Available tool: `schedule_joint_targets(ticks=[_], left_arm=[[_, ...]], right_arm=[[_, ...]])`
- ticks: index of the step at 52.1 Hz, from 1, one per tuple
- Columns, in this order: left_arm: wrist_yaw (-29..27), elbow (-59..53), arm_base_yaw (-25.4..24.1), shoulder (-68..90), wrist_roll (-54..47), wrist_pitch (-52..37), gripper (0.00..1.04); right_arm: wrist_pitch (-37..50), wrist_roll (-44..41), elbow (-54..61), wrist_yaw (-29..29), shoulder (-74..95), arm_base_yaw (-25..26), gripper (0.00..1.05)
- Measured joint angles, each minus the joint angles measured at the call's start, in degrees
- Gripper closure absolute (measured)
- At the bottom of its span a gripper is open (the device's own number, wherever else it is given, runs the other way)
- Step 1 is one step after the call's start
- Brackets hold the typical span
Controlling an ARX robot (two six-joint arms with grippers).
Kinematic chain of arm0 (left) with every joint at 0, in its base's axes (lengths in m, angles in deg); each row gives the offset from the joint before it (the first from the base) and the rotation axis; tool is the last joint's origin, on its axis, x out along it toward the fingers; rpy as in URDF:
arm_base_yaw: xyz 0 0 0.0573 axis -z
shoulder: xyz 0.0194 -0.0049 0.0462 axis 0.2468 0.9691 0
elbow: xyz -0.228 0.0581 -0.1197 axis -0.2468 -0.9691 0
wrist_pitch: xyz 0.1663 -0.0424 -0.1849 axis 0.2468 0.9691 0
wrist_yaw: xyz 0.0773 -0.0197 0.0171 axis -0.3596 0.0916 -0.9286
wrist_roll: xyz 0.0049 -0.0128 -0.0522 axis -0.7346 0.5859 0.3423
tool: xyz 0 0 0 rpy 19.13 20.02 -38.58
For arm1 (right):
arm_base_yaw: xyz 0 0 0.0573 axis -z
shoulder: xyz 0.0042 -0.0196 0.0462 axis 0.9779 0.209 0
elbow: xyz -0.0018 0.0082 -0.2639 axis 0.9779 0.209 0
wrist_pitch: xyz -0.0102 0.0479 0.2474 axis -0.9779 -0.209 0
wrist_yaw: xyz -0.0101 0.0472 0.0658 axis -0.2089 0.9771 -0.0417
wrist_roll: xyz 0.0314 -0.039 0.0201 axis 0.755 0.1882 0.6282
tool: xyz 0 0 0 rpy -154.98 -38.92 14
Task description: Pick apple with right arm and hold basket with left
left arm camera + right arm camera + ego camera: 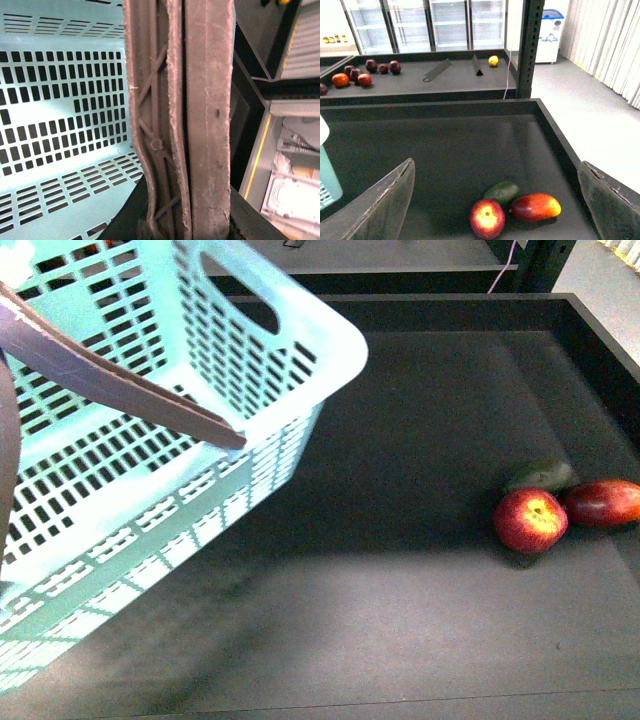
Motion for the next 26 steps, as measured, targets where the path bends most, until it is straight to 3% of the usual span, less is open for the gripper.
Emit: schedule_joint_targets(ticks=[10,26], left_arm=[[-0.3,2.5,9.3,-1.6,-1.1,1.4,0.86],[-0.9,4.7,18.2,-1.6,-1.9,1.2,0.86]], right_arm=[[0.0,0.0,0.0,0.0,0.0,0.0,0.09],[0.0,0.0,0.0,0.0,0.0,0.0,0.09]])
